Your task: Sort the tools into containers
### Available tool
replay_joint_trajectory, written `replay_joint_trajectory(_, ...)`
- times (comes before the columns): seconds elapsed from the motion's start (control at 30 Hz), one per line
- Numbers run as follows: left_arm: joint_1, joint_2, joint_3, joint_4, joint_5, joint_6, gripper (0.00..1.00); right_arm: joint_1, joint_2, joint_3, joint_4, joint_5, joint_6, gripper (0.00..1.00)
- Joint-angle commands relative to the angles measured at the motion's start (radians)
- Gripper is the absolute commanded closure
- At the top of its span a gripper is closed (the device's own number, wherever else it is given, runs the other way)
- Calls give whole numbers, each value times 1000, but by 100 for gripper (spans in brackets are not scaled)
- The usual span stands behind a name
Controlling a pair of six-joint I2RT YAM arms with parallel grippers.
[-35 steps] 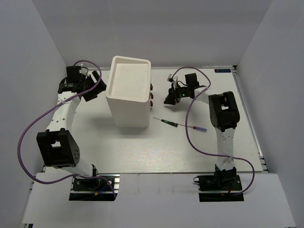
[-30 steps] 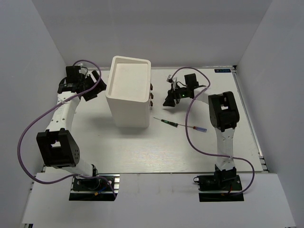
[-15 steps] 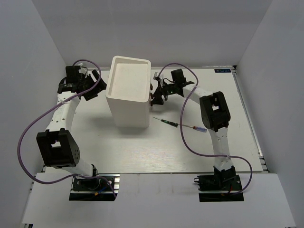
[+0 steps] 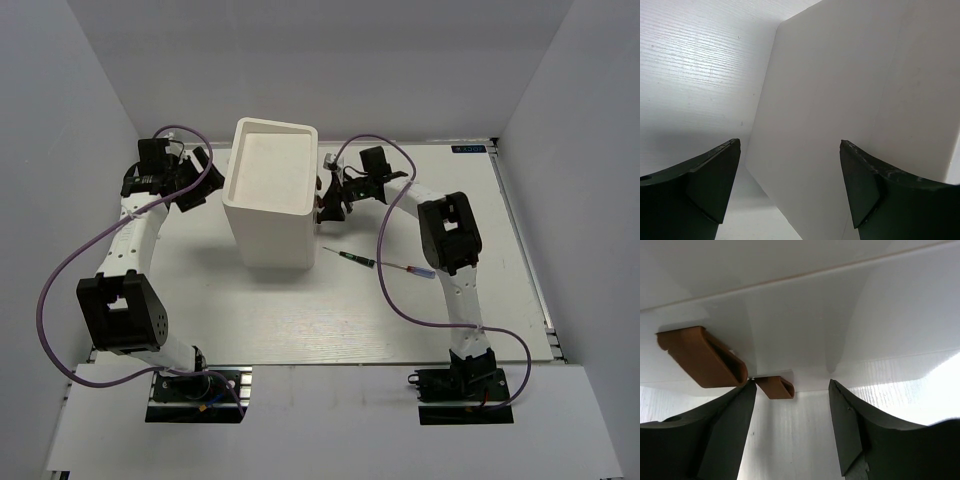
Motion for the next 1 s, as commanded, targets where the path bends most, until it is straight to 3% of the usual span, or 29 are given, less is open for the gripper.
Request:
replay_joint_trajectory(0.0, 7, -23, 25, 7, 19, -3, 10, 21, 19, 22, 16, -84, -63, 34)
replay_joint_trajectory(0.4, 7, -14, 34, 7, 19, -3, 10, 41, 7, -10, -5, -83, -160, 34)
replay_joint_trajectory(0.5, 7, -14, 34, 7, 19, -3, 10, 47, -7, -20, -4, -78, -155, 42)
replay_joint_trajectory(0.77, 7, -14, 25, 25, 29, -13, 10, 50, -51, -113, 108, -60, -61, 92)
replay_joint_trajectory(0.83, 7, -14, 25, 25, 29, -13, 10, 51, -56, -122, 121, -52, -46, 100)
replay_joint_trajectory(0.97, 7, -23, 25, 25, 29, -13, 10, 44, -102, -190, 191, -19, 0, 100)
